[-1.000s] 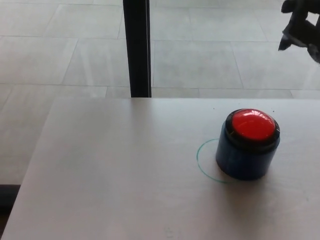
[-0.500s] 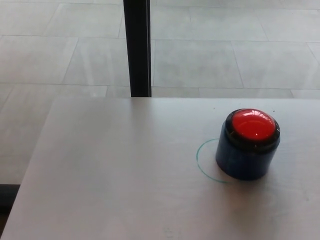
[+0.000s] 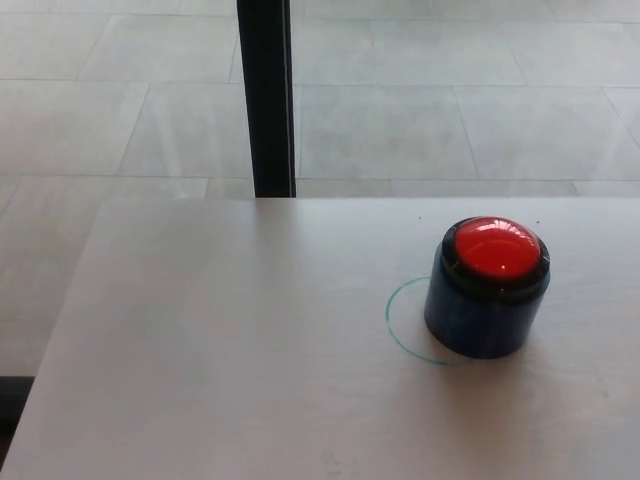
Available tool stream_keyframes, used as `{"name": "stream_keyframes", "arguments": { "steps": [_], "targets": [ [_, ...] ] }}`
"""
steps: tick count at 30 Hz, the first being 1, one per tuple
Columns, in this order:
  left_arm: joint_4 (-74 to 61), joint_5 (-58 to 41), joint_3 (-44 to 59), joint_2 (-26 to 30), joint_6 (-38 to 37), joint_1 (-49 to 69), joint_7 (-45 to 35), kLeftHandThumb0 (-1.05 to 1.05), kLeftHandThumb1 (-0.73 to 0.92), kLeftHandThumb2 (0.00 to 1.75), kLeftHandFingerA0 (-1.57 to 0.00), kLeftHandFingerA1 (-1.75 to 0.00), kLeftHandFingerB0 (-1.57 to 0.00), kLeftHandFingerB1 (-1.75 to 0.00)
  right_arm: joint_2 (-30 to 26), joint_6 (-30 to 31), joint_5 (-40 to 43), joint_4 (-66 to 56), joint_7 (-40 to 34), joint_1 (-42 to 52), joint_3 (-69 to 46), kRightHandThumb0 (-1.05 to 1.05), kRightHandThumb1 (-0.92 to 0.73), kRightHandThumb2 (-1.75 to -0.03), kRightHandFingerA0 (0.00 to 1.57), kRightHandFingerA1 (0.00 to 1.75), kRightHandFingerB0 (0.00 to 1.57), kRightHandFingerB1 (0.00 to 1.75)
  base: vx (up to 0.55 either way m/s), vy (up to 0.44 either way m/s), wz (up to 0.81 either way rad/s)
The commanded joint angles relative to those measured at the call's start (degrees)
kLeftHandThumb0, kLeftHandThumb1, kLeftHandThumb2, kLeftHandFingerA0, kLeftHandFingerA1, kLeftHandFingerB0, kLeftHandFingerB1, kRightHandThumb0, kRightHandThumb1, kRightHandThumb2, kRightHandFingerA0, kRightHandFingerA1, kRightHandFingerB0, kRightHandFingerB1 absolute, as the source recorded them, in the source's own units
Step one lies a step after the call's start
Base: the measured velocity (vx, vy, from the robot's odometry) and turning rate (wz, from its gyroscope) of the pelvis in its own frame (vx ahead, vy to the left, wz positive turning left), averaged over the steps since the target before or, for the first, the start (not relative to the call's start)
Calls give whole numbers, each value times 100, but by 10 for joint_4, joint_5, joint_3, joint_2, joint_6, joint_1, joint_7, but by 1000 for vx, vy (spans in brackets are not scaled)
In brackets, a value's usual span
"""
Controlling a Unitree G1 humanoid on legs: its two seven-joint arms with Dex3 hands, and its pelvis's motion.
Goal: The robot uses its right hand to press the red button kept in the middle of the desk
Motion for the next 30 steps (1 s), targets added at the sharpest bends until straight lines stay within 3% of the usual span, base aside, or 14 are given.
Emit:
{"name": "stream_keyframes", "arguments": {
  "steps": [1,5,11,13,14,15,16,22,24,25,26,27,29,30],
  "targets": [
    [7,-7,5,7,-2,8,-3,-77,92,126,-57,-100,-31,-79,25,-35,61,-10,-76,132,-127,-58,-13,-148,139,148,119,121,0,0,0],
    [6,-5,3,6,0,6,-5,-75,92,126,-54,-97,-31,-78,74,-68,89,10,-100,191,-190,-59,-20,-157,139,160,119,131,0,0,0],
    [2,-15,13,5,4,4,-1,-76,92,129,-55,-100,-29,-78,155,-106,133,41,-154,246,-276,-58,-49,-126,157,154,111,124,0,0,0],
    [3,-9,9,7,6,3,-4,-75,92,131,-54,-97,-29,-77,172,-104,136,32,-157,256,-285,-58,-47,-125,155,154,106,123,0,0,0],
    [3,-8,8,6,7,2,-3,-76,92,130,-56,-99,-32,-79,177,-106,137,30,-155,261,-287,-61,-35,-145,140,164,102,149,0,0,0],
    [2,-9,9,5,11,0,1,-75,92,130,-55,-98,-31,-79,191,-107,147,27,-152,269,-296,-52,-45,-128,157,156,114,127,0,0,0],
    [1,-11,10,3,11,-1,2,-75,92,129,-55,-98,-33,-80,203,-109,147,19,-162,273,-297,-59,-33,-148,142,168,111,148,0,0,0],
    [-2,-24,24,-2,2,1,-3,-75,92,130,-52,-96,-30,-78,249,-102,154,20,-133,301,-257,-58,-31,-142,148,164,120,139,0,0,0],
    [-2,-17,18,-2,-6,5,-7,-75,92,132,-53,-97,-29,-78,257,-89,163,14,-120,310,-242,-64,-23,-154,147,171,115,138,0,0,0],
    [1,-17,19,-1,3,0,3,-74,92,120,-43,-120,-27,-92,262,-64,167,5,-137,311,-236,-47,-33,-122,157,156,103,114,0,0,0],
    [-2,-17,18,-1,4,1,3,-73,92,120,-46,-123,-30,-94,266,-58,172,-4,-138,313,-232,-47,-31,-120,157,156,92,106,0,0,0],
    [-3,-16,16,-1,4,3,1,-74,92,131,-56,-99,-33,-79,269,-55,177,-11,-136,319,-228,-46,-38,-120,154,152,89,102,0,0,0],
    [-3,-14,13,0,5,4,2,-71,92,120,-45,-119,-30,-92,276,-58,175,-16,-125,333,-212,-42,-34,-117,152,149,90,104,0,0,0],
    [-1,-12,11,0,3,4,1,-72,92,120,-45,-119,-31,-93,278,-60,175,-15,-124,337,-204,-38,-23,-143,137,159,78,108,0,0,0]
  ]
}}
